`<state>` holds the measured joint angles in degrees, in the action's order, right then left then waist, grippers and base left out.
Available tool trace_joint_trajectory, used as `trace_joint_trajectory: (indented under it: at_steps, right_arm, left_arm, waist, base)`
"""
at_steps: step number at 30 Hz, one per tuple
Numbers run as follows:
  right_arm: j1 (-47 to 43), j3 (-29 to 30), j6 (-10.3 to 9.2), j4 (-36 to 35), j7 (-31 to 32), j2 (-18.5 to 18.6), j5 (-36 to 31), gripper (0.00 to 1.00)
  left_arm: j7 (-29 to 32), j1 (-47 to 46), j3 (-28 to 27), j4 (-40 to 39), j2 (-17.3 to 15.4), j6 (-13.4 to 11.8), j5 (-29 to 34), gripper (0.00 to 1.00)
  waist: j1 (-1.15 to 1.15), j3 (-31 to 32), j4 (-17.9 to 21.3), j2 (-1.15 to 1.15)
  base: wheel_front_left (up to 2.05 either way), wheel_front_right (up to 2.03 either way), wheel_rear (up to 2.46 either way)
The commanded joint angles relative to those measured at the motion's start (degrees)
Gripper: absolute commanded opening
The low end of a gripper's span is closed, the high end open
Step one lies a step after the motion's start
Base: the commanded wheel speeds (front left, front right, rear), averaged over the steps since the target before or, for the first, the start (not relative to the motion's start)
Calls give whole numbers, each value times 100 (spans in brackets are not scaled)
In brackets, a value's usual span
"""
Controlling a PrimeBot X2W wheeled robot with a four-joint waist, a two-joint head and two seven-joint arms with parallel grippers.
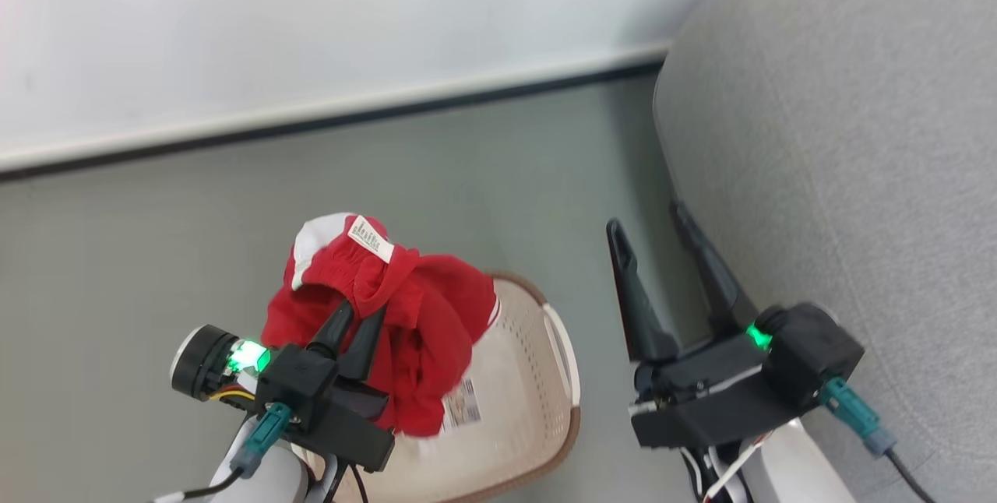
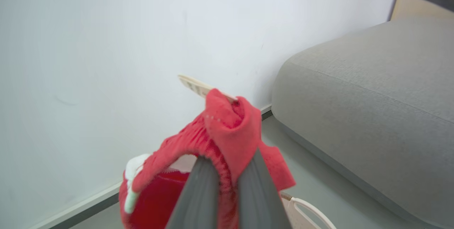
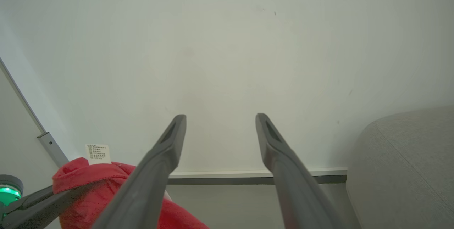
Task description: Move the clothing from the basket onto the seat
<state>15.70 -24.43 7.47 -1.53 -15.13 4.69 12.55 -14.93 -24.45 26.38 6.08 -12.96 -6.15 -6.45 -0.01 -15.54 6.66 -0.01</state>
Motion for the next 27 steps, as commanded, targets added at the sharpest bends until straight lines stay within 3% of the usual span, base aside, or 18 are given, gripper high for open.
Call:
trace_joint_trajectory:
  at_steps: [1, 13, 27]
  right_arm:
    - [-89, -23, 4, 13, -9, 36, 18, 100]
    - [-693, -390, 4, 366, -9, 184, 326, 100]
    - [-800, -737, 4, 397, -8, 357, 534, 100]
  left_arm:
    - [-31, 91, -22, -70, -6, 19, 72, 0]
    - [-32, 273, -160, -384, 68, 193, 41, 0]
    - [-31, 266, -158, -468, 193, 320, 112, 0]
  waist:
    - [1, 385, -43, 1]
    - [1, 1334, 70, 1]
    - [1, 1647, 159, 1]
  base:
    - [0, 0, 0]
    - [0, 0, 0]
    - [0, 0, 0]
